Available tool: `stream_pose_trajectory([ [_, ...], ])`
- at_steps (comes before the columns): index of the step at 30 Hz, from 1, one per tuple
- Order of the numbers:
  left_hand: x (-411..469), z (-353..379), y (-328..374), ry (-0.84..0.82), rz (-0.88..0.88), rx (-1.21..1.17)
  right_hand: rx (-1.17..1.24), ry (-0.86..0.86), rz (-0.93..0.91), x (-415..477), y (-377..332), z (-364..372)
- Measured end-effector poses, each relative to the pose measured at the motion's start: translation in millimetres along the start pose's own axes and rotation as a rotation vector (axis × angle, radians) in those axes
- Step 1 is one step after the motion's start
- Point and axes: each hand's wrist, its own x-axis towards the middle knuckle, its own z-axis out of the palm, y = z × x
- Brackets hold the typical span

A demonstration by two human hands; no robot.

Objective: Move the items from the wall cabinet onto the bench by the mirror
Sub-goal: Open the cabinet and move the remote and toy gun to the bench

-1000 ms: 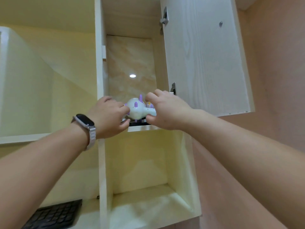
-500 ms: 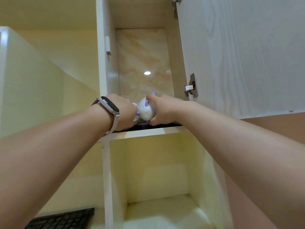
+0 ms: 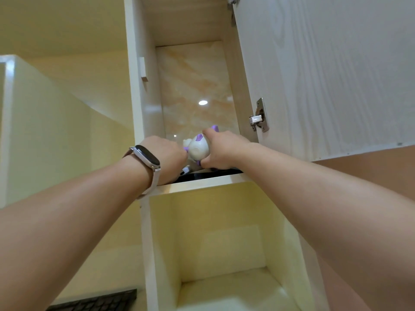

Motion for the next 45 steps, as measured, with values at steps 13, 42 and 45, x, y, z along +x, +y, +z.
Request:
stream_pose_trajectory([
  [13, -20.5, 11.2, -5.1, 0.344, -0.005, -0.255, 0.548, 0.455, 0.013, -32.1, -6.0, -11.0],
  [42, -135.2, -7.6, 32.5, 0.867, -0.409, -0.628, 1.429, 0.629, -0.105, -163.0, -19.9, -9.0],
  [45, -148.5, -9.4, 40.7, 0.91, -0.522, -0.843, 1.514, 0.607, -0.115, -170.5, -21.8, -9.0],
])
